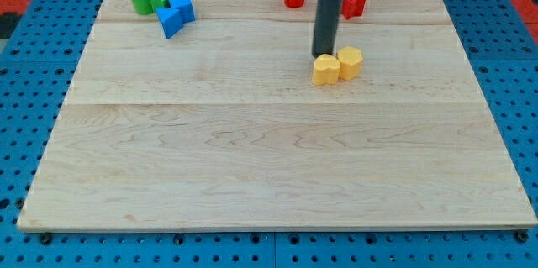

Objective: Push the blue cube and blue triangle slightly down

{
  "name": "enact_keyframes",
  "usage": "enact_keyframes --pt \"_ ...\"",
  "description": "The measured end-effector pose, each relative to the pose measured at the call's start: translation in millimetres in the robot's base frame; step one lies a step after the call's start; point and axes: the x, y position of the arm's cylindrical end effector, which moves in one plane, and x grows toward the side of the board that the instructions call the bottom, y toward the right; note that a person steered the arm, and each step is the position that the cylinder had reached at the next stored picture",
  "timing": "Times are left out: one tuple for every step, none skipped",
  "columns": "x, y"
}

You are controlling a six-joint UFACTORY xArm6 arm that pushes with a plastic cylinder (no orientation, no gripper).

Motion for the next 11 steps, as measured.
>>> enact_keyframes --pt "-43.2 -42.9" --pt "-88.8 -75.1" --pt "-120.4 -110.9" --pt "-126.0 -115.5" --pt "-127.8 -141.3" --pt "-127.8 -166.5" --pt "-127.8 -183.6" --pt "-120.7 -188.0" --pt "-102.4 -190.0" --pt "-80.8 -190.0" --pt "-73.7 -191.5"
